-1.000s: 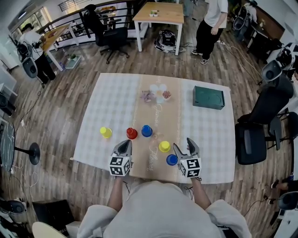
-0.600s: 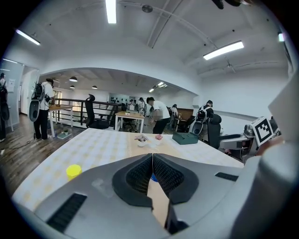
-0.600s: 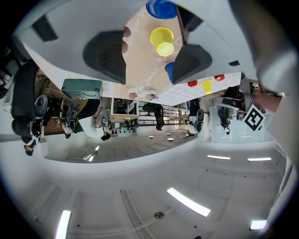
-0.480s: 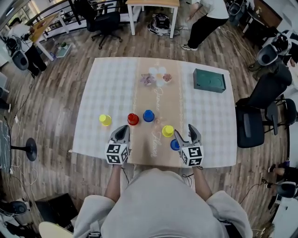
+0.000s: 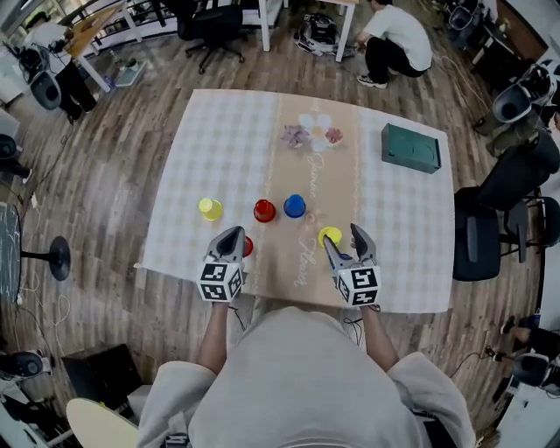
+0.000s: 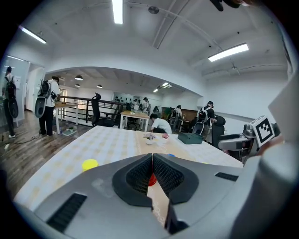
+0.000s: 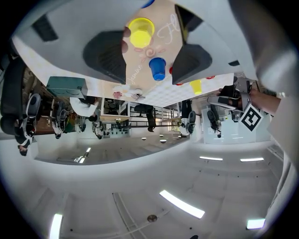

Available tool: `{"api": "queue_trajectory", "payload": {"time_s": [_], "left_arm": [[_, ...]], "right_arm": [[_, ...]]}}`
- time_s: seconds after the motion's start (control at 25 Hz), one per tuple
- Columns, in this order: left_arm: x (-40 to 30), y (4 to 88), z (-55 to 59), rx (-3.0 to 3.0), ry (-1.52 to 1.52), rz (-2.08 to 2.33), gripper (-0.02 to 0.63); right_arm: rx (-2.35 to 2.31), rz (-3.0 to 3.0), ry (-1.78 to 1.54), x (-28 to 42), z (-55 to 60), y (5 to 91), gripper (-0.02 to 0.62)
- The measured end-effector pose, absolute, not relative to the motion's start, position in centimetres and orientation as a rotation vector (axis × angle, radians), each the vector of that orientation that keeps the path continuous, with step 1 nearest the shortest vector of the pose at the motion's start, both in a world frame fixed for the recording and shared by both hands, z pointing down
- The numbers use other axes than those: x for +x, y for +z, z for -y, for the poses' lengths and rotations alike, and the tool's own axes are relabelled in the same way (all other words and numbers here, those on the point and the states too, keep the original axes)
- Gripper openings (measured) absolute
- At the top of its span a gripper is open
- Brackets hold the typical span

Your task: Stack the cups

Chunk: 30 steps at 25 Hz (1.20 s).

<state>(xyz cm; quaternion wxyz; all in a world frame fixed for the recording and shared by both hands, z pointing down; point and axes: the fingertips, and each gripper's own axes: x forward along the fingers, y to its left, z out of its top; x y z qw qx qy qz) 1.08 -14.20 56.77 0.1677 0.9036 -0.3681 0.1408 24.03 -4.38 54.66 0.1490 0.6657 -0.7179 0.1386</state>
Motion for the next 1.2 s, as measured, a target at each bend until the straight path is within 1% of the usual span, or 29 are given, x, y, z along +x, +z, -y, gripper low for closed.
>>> {"api": "queue_trajectory", "payload": {"time_s": [0.4,0.72,1.0,1.2], "left_arm": [[-6.8,57.6,13.9,2.440,0.373,1.246,0.014],[-12.7,58.0,13.4,2.340,0.345,1.385,0.015],[-16.3,59.1,12.1,2.258,0.347,1.451,0.015],[-17.5,59.9,11.4,2.218,0.347,1.469,0.015]], "right_arm": [[1.610,2.283,0.360,13.2,8.4,55.0,0.298],[1.394,2.398,0.335,5.9,10.4,55.5,0.298],[1.224,2.425,0.355,0.8,11.0,58.1,0.298],[1.126,2.412,0.378,-1.6,11.3,60.6,0.298]]}}
